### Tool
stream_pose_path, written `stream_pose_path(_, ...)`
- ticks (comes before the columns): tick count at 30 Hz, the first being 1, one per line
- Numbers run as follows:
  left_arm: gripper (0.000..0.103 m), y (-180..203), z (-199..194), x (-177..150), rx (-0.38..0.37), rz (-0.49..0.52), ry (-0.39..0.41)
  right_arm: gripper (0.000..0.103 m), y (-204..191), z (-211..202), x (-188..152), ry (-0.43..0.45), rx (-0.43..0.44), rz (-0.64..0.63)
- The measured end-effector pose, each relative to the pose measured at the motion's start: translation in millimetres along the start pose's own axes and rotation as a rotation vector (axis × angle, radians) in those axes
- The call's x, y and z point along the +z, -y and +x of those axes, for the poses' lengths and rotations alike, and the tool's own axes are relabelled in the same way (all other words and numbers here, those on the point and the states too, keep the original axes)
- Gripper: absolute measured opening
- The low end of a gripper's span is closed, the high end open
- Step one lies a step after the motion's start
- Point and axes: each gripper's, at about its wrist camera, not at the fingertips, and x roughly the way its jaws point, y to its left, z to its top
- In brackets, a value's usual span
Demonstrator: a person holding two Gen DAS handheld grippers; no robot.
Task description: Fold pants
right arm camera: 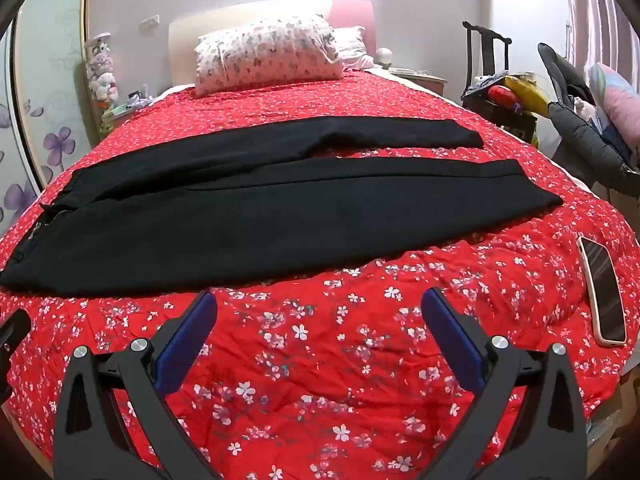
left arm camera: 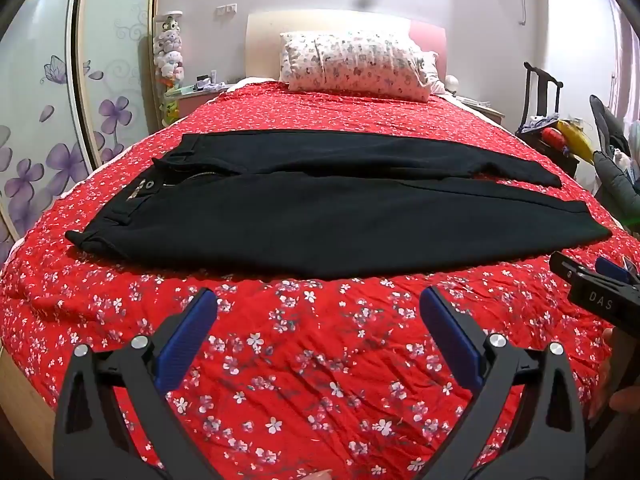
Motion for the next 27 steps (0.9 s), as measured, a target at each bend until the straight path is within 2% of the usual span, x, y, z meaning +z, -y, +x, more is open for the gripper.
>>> stream_pose_path(27,0.101,-0.1,0.1,0.0,-0.002,0.0,-0.001,0.102,0.0,2.0,-0.2,-0.008,0.001,0.002)
